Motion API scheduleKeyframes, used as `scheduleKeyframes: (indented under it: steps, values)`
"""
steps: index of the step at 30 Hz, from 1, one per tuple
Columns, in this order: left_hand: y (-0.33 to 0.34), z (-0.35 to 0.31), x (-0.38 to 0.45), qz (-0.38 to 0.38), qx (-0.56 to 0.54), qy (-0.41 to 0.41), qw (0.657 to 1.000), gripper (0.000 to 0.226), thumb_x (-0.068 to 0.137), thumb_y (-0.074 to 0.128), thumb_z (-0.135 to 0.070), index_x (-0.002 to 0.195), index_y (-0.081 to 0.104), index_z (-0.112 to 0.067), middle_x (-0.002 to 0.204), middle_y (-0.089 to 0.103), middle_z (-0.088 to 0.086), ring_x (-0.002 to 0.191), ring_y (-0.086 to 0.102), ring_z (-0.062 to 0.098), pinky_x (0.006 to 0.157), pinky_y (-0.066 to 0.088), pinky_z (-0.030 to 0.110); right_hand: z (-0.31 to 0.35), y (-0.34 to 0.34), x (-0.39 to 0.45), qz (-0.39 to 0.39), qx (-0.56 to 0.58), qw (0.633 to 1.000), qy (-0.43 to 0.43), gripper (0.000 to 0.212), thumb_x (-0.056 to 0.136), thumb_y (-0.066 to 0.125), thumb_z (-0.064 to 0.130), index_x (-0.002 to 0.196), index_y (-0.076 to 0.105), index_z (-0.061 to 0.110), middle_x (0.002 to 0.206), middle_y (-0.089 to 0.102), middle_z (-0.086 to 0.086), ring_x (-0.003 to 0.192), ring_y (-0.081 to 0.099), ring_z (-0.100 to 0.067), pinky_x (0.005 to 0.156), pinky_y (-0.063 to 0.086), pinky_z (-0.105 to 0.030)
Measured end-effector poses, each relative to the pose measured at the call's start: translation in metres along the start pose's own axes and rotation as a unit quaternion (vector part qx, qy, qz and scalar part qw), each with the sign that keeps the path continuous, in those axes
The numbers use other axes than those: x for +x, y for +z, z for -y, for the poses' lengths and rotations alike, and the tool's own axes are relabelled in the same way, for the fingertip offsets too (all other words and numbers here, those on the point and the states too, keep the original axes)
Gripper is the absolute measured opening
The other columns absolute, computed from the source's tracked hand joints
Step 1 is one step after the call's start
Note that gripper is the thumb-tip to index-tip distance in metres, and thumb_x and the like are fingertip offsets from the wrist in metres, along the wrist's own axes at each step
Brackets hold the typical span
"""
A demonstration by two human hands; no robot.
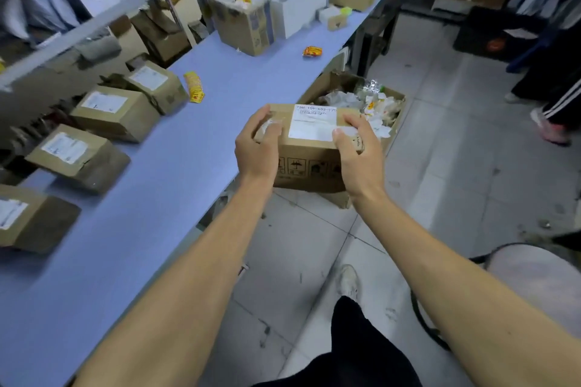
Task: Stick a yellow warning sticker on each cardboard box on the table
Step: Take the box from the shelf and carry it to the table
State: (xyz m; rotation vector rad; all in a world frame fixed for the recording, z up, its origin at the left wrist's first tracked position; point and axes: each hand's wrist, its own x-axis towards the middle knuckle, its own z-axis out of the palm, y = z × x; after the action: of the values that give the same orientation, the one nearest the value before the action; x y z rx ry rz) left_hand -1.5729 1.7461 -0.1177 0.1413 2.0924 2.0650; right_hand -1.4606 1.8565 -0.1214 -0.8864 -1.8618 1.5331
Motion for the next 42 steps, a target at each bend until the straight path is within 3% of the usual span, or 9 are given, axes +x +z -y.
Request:
scheduleKeyframes:
  steps: [10,15,19,24,29,32,35,37,42]
  values:
    - [0.075,-0.006,0.113,-0.086,-0.003,-0.056,0.995,0.037,0.078,0.065,-0.030,0.114,0.072,-0.035,0.122,0.066,-0.013,0.111,0.064,0.013,0.088,0.058,0.033,-0.007,0.018,0.170,0.113,0.005,0.993,0.015,0.045,0.089,0.055,0.042,0.132,0.058,0.031,0.146,0.051,0.007,0.136,0.042,-0.013,0.113,0.038,-0.044]
    - [0.065,-0.003,0.155,-0.133,-0.014,-0.079,0.988,0.039,0.078,0.066,-0.030,0.117,0.071,-0.036,0.125,0.065,-0.008,0.109,0.066,0.020,0.086,0.060,0.041,-0.011,0.060,0.218,0.177,0.037,0.983,0.031,0.047,0.085,0.060,0.039,0.132,0.059,0.031,0.137,0.054,0.013,0.126,0.049,-0.006,0.110,0.042,-0.039]
    - [0.052,0.005,0.192,-0.153,-0.009,-0.079,0.985,0.047,0.082,0.064,-0.030,0.128,0.063,-0.038,0.132,0.061,-0.009,0.116,0.063,0.020,0.098,0.053,0.046,-0.016,0.102,0.252,0.216,0.046,0.975,0.018,0.047,0.083,0.061,0.037,0.130,0.060,0.032,0.154,0.044,0.000,0.144,0.035,-0.012,0.117,0.033,-0.041]
    - [0.032,0.019,0.247,-0.163,-0.012,-0.098,0.982,0.053,0.082,0.062,-0.031,0.134,0.058,-0.042,0.120,0.061,-0.023,0.108,0.065,0.013,0.084,0.058,0.032,-0.023,0.158,0.291,0.247,0.025,0.968,0.019,0.053,0.082,0.062,0.039,0.134,0.059,0.031,0.156,0.041,-0.001,0.143,0.038,-0.013,0.116,0.035,-0.040]
    - [-0.023,0.034,0.325,-0.204,-0.018,-0.135,0.969,0.054,0.081,0.063,-0.034,0.134,0.058,-0.040,0.127,0.062,-0.014,0.110,0.062,0.007,0.083,0.052,0.023,-0.025,0.259,0.332,0.307,0.029,0.950,0.054,0.055,0.080,0.065,0.035,0.135,0.058,0.029,0.157,0.040,-0.001,0.144,0.036,-0.013,0.118,0.032,-0.035]
    - [-0.048,0.042,0.345,-0.206,-0.012,-0.153,0.966,0.053,0.082,0.064,-0.034,0.135,0.057,-0.040,0.131,0.062,-0.012,0.112,0.061,0.007,0.086,0.050,0.023,-0.025,0.296,0.339,0.341,0.026,0.937,0.073,0.057,0.079,0.065,0.034,0.136,0.058,0.028,0.155,0.042,0.004,0.141,0.040,-0.011,0.105,0.040,-0.018]
    - [-0.067,0.049,0.372,-0.242,-0.024,-0.173,0.954,0.054,0.082,0.063,-0.035,0.135,0.057,-0.040,0.118,0.063,-0.025,0.104,0.062,-0.005,0.082,0.049,0.018,-0.026,0.336,0.353,0.387,0.015,0.916,0.102,0.054,0.080,0.065,0.035,0.134,0.059,0.033,0.154,0.042,0.010,0.129,0.049,0.001,0.085,0.044,-0.007]
    - [-0.071,0.051,0.376,-0.242,-0.023,-0.167,0.955,0.055,0.082,0.062,-0.035,0.136,0.056,-0.038,0.113,0.062,-0.030,0.100,0.062,-0.011,0.082,0.049,0.017,-0.023,0.341,0.355,0.384,0.021,0.918,0.101,0.053,0.080,0.065,0.034,0.132,0.060,0.034,0.153,0.042,0.011,0.122,0.051,0.008,0.085,0.045,-0.009]
    - [-0.074,0.067,0.377,-0.241,-0.008,-0.164,0.956,0.052,0.090,0.064,-0.028,0.140,0.053,-0.032,0.125,0.061,-0.012,0.110,0.060,-0.001,0.091,0.050,0.022,-0.030,0.346,0.359,0.391,0.025,0.913,0.115,0.058,0.080,0.064,0.034,0.137,0.056,0.036,0.154,0.042,0.009,0.133,0.049,-0.013,0.097,0.049,-0.025]
